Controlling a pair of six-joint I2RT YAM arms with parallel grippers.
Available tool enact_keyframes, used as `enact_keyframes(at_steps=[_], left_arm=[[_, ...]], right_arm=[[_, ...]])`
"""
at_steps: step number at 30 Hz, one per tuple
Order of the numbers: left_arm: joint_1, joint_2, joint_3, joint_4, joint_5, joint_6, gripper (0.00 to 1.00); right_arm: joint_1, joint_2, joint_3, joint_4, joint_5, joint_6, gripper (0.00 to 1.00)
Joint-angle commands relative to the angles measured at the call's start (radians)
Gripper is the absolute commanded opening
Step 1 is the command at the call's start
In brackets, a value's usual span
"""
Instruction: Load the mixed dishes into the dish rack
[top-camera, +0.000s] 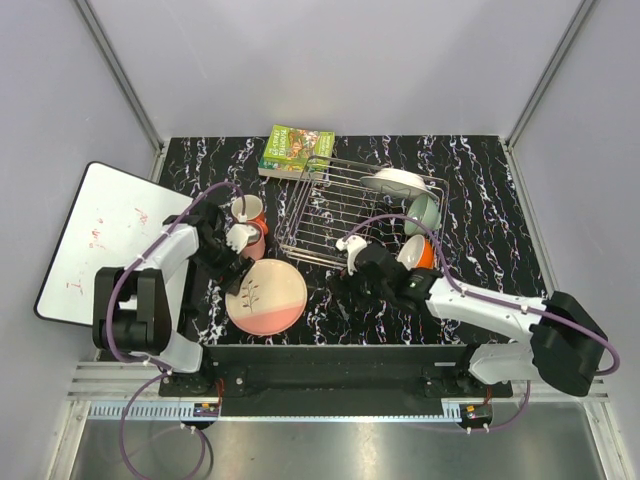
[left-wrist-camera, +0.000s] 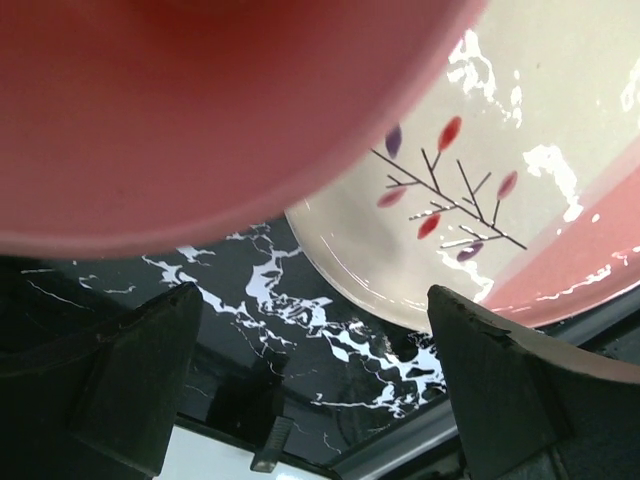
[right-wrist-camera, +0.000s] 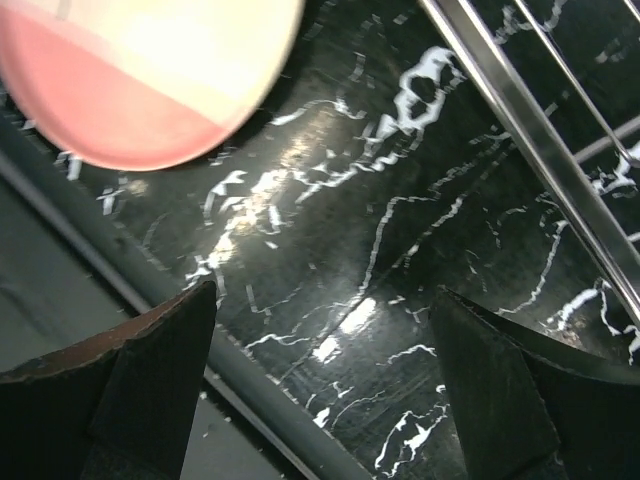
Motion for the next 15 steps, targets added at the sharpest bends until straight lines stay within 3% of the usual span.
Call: enact_keyframes(at_steps=[1,11,15], left_arm=[[0.005,0.019,0.001,0.063,0.040,0.016,0.99],[-0.022,0.091,0.020,0.093,0.127,0.028,0.99],[-0.035,0.105,0.033,0.102,0.183,-0.017,0.99]], right_arm=[[0.007,0.030,-0.011,0.066,0.138,0.051,0.94],[0.001,-0.019,-0.089,0.052,0.454,0.158,0.97],[-0.034,-0.037,-0.095,0.025,0.486,0.195,0.97]])
